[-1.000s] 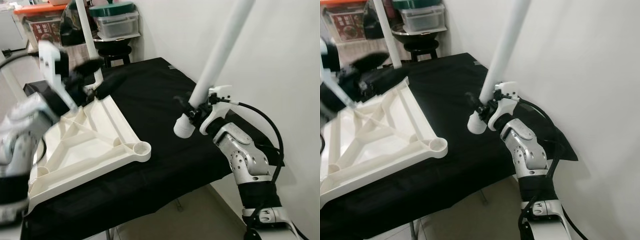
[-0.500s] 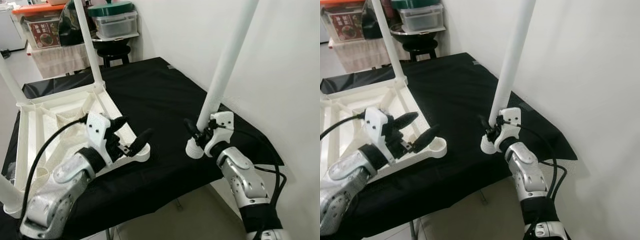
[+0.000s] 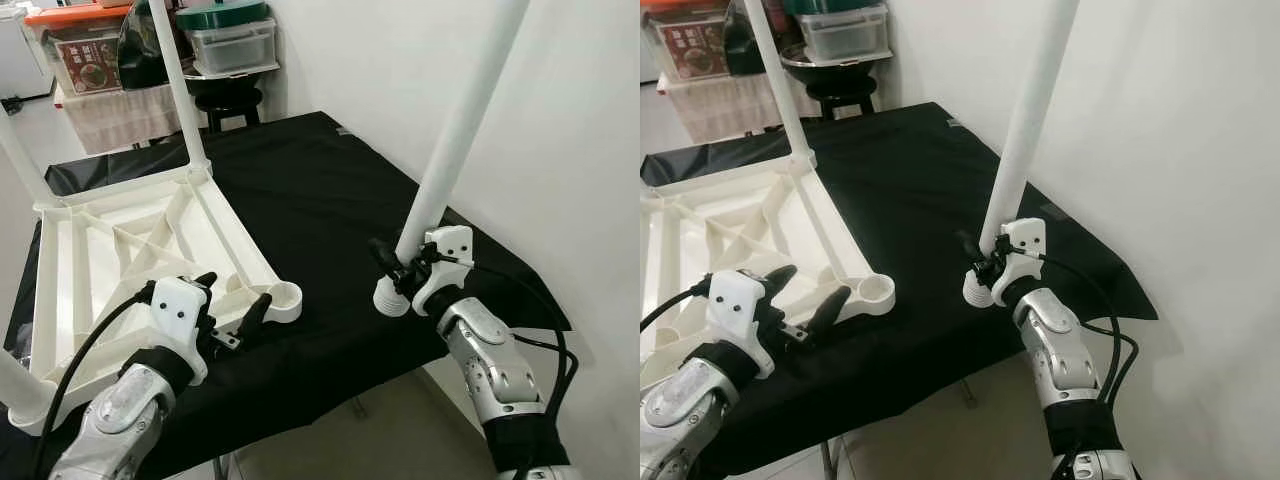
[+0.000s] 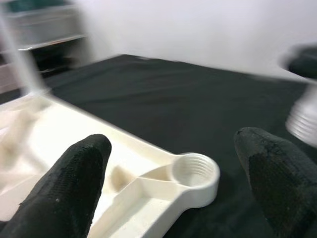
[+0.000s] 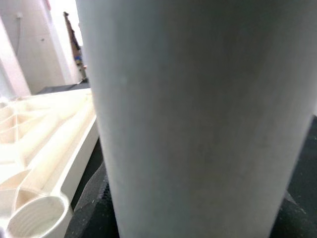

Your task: Building children table

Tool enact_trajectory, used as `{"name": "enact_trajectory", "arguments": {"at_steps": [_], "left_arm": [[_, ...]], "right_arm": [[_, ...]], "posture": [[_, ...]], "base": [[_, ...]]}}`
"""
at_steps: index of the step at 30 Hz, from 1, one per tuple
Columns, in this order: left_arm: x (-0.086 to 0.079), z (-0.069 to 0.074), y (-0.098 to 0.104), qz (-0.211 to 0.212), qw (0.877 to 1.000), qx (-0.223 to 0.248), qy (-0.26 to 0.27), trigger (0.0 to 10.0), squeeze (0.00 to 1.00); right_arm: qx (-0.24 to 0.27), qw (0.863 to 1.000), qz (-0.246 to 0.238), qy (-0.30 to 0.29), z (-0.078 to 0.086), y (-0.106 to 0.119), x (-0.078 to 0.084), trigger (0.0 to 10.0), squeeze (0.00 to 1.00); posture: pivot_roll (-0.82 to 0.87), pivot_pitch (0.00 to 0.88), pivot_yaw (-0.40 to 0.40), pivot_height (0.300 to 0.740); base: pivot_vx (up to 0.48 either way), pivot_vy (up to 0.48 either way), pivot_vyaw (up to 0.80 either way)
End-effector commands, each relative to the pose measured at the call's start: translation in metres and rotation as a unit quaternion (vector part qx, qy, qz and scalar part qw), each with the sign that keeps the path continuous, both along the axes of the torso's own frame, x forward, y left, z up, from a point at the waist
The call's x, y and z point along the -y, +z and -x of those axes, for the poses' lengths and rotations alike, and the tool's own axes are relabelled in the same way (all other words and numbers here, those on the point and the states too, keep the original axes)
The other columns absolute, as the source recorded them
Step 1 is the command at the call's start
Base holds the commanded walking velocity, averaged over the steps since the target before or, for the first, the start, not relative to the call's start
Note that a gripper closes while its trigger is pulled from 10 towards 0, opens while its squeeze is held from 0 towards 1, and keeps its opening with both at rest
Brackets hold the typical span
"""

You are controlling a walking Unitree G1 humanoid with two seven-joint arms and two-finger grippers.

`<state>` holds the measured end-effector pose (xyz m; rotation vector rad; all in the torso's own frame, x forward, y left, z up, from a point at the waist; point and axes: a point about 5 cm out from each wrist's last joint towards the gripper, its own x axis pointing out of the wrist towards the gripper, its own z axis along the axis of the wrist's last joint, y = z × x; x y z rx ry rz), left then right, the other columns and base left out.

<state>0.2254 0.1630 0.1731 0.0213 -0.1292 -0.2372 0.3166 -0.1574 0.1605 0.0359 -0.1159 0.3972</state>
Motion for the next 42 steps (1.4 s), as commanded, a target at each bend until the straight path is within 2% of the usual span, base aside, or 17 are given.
{"name": "enact_trajectory", "arguments": {"at_steps": [1, 3, 6, 10, 15, 19, 25, 28, 30, 31, 34, 37, 42], "left_arm": [[-0.002, 0.005, -0.004, 0.006, 1.000, -0.005, 0.022, 10.0, 0.00], [-0.001, 0.017, -0.010, 0.022, 0.998, -0.011, 0.049, 10.0, 0.00], [-0.001, 0.019, -0.010, 0.014, 0.998, -0.005, 0.057, 10.0, 0.00], [0.003, 0.012, -0.009, -0.018, 0.999, 0.012, 0.047, 10.0, 0.00], [0.002, 0.010, -0.009, -0.014, 0.999, 0.014, 0.046, 10.0, 0.00], [0.003, 0.011, -0.007, -0.021, 0.998, 0.017, 0.052, 10.0, 0.00], [0.010, 0.013, -0.002, -0.030, 0.998, 0.031, 0.036, 10.0, 0.00], [0.011, 0.011, -0.003, -0.032, 0.998, 0.030, 0.034, 10.0, 0.00], [0.008, 0.009, -0.004, -0.025, 0.999, 0.022, 0.038, 10.0, 0.00], [0.005, 0.004, -0.011, -0.040, 0.998, -0.008, 0.045, 10.0, 0.00], [0.006, 0.000, -0.012, -0.052, 0.998, -0.014, 0.042, 10.0, 0.00], [0.003, -0.003, -0.012, -0.029, 0.998, -0.014, 0.052, 10.0, 0.00], [0.005, -0.003, -0.011, -0.019, 0.999, -0.013, 0.039, 10.0, 0.00]], "right_arm": [[0.005, 1.000, 0.011, 0.008, 0.007, -0.001, -0.003, 10.0, 0.00], [0.000, 1.000, 0.014, 0.014, 0.024, -0.006, -0.005, 10.0, 0.00], [0.002, 1.000, 0.014, 0.008, 0.027, -0.007, -0.005, 10.0, 0.00], [0.000, 1.000, -0.003, 0.000, 0.020, -0.007, -0.006, 10.0, 0.00], [0.001, 1.000, -0.008, 0.005, 0.018, -0.006, -0.009, 10.0, 0.00], [0.004, 1.000, -0.009, 0.012, 0.023, -0.005, -0.012, 10.0, 0.00], [0.009, 1.000, -0.018, 0.017, 0.026, 0.002, -0.014, 10.0, 0.00], [0.011, 1.000, -0.006, 0.013, 0.026, 0.000, -0.015, 10.0, 0.00], [0.010, 1.000, -0.006, 0.007, 0.024, -0.001, -0.013, 10.0, 0.00], [0.010, 1.000, -0.006, 0.002, 0.022, 0.000, -0.012, 10.0, 0.00], [0.019, 1.000, 0.018, 0.010, 0.022, 0.001, -0.017, 10.0, 0.00], [0.016, 1.000, 0.023, 0.010, 0.020, 0.001, -0.017, 10.0, 0.00], [0.012, 1.000, 0.022, 0.008, 0.019, 0.000, -0.016, 10.0, 0.00]], "posture": [[-0.04, 0.041, -0.006, 0.740], [-0.04, 0.048, -0.007, 0.740], [-0.04, 0.048, -0.005, 0.740], [-0.04, 0.043, 0.005, 0.740], [-0.04, 0.038, 0.008, 0.740], [-0.04, 0.041, 0.010, 0.740], [-0.04, 0.042, 0.012, 0.740], [-0.04, 0.047, 0.016, 0.740], [-0.04, 0.046, 0.017, 0.740], [-0.04, 0.049, 0.018, 0.740], [-0.04, 0.048, 0.018, 0.740], [-0.04, 0.046, 0.021, 0.740], [-0.04, 0.042, 0.016, 0.740]], "base": [[0.000, 0.000, 0.00], [0.000, 0.000, 0.00], [0.000, 0.000, 0.00], [0.000, 0.000, 0.00], [0.000, 0.000, 0.00], [0.000, 0.000, 0.00], [0.000, 0.000, 0.00], [0.000, 0.000, 0.00], [0.000, 0.000, 0.00], [0.000, -0.461, 0.00], [0.000, -0.464, 0.00], [0.000, -0.465, 0.00], [0.000, -0.238, 0.00]]}}
